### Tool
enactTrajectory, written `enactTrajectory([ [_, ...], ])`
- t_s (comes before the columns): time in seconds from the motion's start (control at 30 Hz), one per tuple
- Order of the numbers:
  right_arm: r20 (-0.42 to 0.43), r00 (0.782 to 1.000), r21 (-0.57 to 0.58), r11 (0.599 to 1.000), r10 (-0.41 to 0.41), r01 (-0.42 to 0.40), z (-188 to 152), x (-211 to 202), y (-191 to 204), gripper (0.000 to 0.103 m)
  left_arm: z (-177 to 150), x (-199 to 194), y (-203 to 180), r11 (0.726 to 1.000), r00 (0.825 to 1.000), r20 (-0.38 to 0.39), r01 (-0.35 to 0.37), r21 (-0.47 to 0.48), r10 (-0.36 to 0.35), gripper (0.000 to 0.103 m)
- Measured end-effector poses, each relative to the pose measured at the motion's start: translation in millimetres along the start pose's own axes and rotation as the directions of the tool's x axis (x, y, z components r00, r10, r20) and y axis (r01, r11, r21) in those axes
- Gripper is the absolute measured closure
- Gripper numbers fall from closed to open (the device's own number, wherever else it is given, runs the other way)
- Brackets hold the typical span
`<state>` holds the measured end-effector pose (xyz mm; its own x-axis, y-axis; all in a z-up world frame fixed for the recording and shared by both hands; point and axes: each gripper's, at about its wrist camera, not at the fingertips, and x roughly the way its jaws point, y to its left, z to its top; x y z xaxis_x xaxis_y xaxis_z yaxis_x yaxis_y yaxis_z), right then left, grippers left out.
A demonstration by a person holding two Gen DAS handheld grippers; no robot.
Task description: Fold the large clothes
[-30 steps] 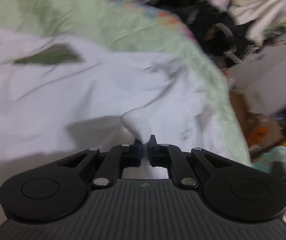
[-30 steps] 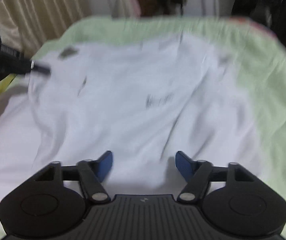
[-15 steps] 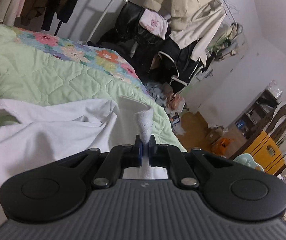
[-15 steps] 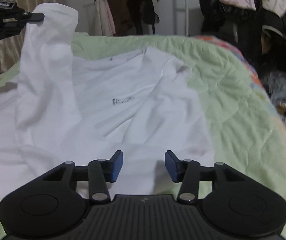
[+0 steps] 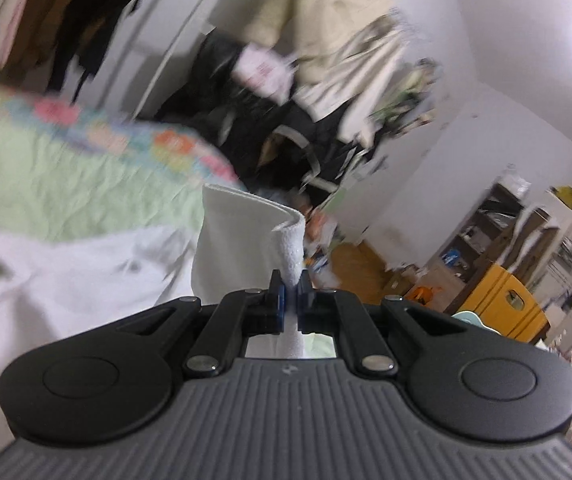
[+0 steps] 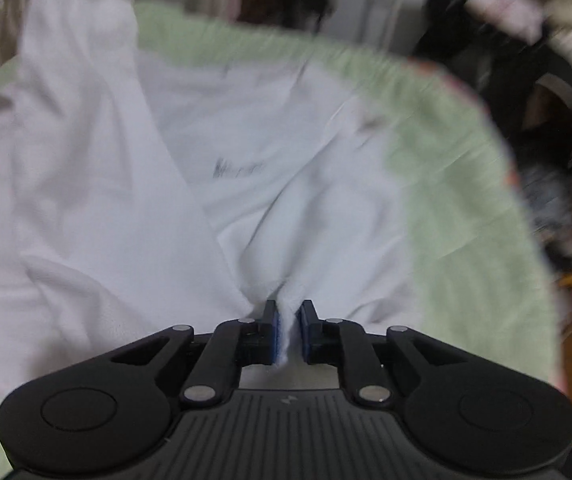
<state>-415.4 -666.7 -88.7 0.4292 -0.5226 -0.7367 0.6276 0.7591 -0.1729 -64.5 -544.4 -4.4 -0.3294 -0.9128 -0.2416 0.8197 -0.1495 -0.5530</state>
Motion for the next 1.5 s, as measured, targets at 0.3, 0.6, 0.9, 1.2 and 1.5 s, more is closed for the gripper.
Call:
enactTrajectory([
  [0.3, -0.121, 0.984, 0.398, 0.901, -0.133, 0.171, -59.4, -12.9, -56.4, 0.086, -27.5, 93.8, 67.9, 0.889, 0.852, -0.255, -0.449, 0.090, 0.456, 0.094],
  [0.6, -0.031, 0.999, 0.485, 0.874, -0.018, 0.031, -29.3, -42.4, -37.4, 0.065, -30.2, 31.0, 144.1, 0.856, 0.871, -0.344, -0.447, -0.261, 0.350, 0.050],
  [0.9, 0.190, 0.835, 0.436, 0.718, 0.516, -0.542, 109.7, -33.2, 48.7, 0.041, 29.9, -84.9, 205.4, 0.665, 0.831, -0.197, -0.538, -0.517, 0.520, 0.000],
  [1.2, 0.170, 0.842, 0.196, 0.820, 0.512, -0.538, 203.5, -12.4, 140.8, 0.034, 23.0, -93.0, 272.5, 0.519, 0.771, -0.313, -0.614, -0.595, 0.554, 0.000],
  [1.5, 0.150, 0.843, 0.285, 0.794, 0.517, -0.538, 207.0, 29.9, 157.8, 0.034, 23.2, -74.9, 276.5, 0.567, 0.742, -0.313, -0.661, -0.491, 0.593, 0.078],
])
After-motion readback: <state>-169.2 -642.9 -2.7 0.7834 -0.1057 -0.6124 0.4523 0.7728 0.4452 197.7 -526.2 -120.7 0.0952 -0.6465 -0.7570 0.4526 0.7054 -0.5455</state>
